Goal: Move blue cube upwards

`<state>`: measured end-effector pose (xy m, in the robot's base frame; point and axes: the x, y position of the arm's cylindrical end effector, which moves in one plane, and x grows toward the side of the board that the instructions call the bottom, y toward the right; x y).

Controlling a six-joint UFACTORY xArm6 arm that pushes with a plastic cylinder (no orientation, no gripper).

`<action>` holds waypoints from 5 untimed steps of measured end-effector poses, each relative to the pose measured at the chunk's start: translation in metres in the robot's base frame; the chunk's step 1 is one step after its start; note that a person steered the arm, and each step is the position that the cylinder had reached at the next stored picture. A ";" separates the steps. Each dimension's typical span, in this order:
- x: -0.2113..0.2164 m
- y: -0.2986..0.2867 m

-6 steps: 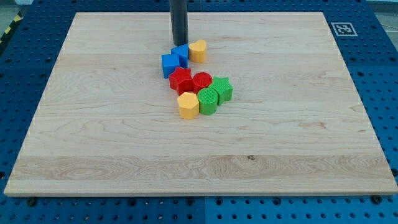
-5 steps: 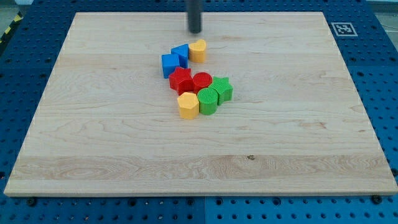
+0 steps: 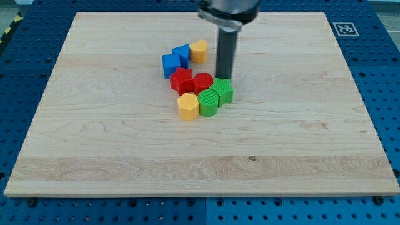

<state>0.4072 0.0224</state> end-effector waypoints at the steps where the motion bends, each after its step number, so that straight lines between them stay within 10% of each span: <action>1: 0.000 -0.035; 5: -0.024 -0.091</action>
